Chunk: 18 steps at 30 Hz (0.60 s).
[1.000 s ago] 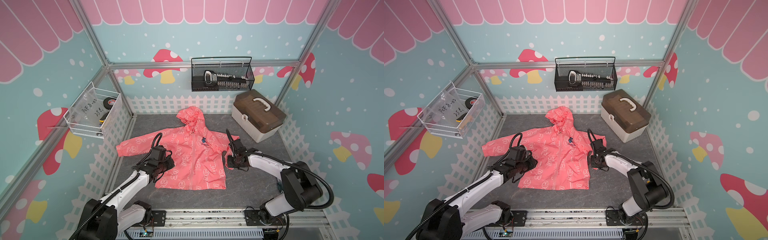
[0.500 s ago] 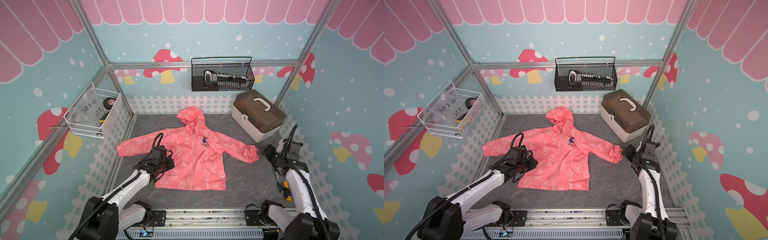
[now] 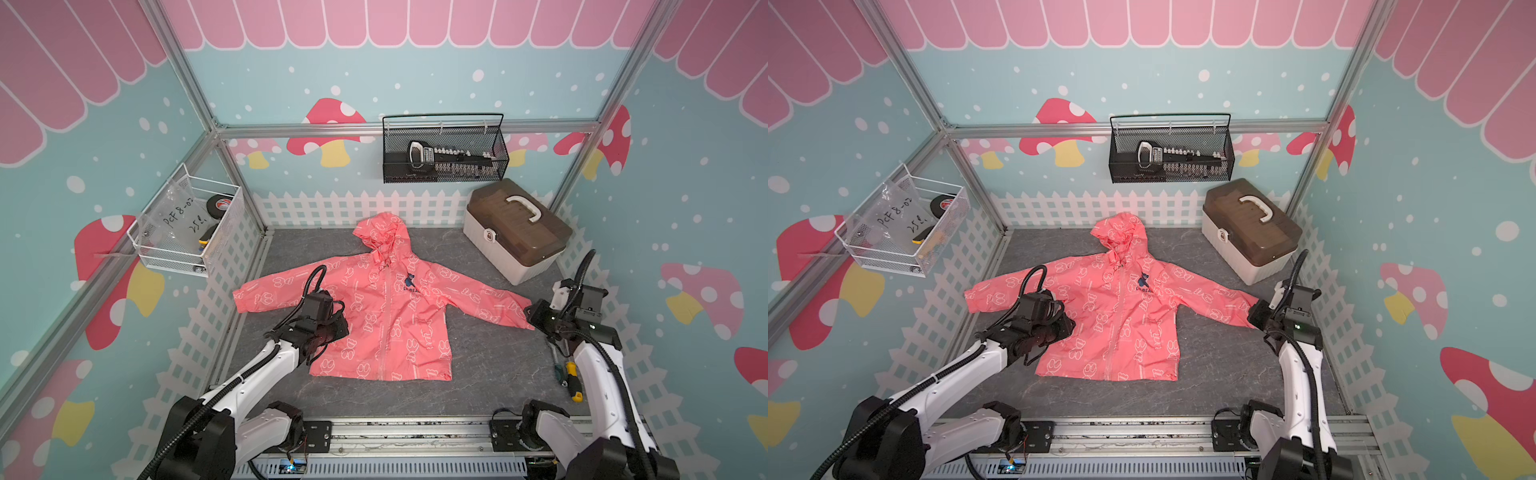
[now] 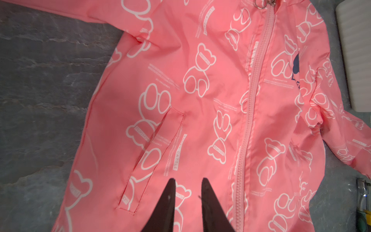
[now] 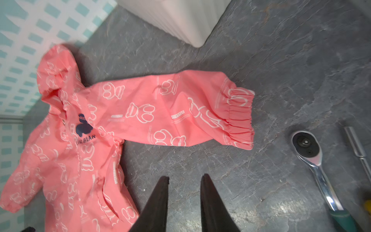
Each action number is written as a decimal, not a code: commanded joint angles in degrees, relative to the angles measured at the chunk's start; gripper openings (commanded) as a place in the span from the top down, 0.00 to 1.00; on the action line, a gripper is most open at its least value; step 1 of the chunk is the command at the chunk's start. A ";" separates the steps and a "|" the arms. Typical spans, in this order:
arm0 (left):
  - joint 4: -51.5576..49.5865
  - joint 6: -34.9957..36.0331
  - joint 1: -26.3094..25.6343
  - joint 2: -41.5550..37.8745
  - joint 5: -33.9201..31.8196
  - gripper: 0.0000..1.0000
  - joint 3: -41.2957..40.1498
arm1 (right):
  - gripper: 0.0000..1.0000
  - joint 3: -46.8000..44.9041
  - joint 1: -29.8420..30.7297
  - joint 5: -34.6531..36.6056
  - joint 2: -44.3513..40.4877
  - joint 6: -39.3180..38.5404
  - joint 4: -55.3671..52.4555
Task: Unzip the jacket
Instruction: Flatten out the jacket at the center of the board.
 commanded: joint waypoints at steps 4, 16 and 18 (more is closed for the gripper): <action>1.99 0.55 -0.17 2.22 -0.30 0.86 0.36 | 0.81 -5.19 1.12 -1.64 10.94 0.67 11.54; -0.55 -0.37 -0.17 8.45 -1.49 0.92 0.22 | 0.91 -5.86 -4.92 10.73 25.95 6.86 26.00; -1.28 -0.02 -0.17 9.08 -2.28 0.92 0.58 | 0.91 -4.60 -6.88 11.68 27.41 6.49 26.07</action>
